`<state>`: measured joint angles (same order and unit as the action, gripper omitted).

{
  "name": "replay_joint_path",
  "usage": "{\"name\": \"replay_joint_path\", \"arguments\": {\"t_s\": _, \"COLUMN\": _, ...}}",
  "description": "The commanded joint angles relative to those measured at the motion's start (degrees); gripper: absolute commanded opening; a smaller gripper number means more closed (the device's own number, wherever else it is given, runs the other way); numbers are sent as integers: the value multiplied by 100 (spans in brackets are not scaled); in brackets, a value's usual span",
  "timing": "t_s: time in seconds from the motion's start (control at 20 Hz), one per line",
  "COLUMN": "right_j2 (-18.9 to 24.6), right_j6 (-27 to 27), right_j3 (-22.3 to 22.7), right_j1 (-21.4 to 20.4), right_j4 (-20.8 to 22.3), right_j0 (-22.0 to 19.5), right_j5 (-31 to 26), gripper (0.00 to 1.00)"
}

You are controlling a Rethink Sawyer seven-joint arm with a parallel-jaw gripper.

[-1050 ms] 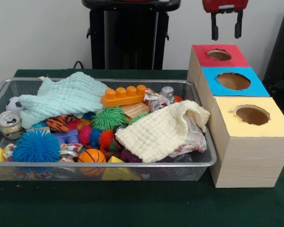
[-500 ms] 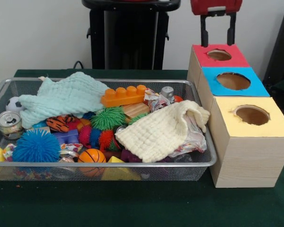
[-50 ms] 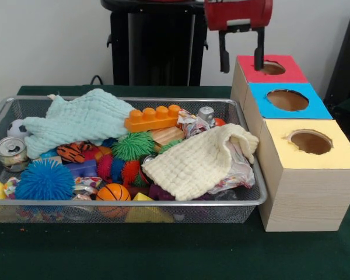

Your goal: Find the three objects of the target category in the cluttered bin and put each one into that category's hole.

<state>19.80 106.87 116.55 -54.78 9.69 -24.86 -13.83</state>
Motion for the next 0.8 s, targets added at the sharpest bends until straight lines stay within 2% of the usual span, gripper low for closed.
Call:
{"name": "replay_joint_path", "arguments": {"t_s": 0.05, "right_j2": 800, "right_j6": -1141, "right_j3": -619, "right_j1": 764, "right_j4": 849, "right_j0": -603, "right_j5": -466, "gripper": 100}}
{"name": "replay_joint_path", "arguments": {"t_s": 0.45, "right_j2": 1417, "right_j6": -1577, "right_j3": -1062, "right_j1": 1418, "right_j4": 1727, "right_j0": -1559, "right_j5": -538, "gripper": 100}}
{"name": "replay_joint_path", "arguments": {"t_s": 0.8, "right_j2": 2009, "right_j6": -1833, "right_j3": -1333, "right_j1": 1930, "right_j4": 2232, "right_j0": -2343, "right_j5": -862, "gripper": 100}}
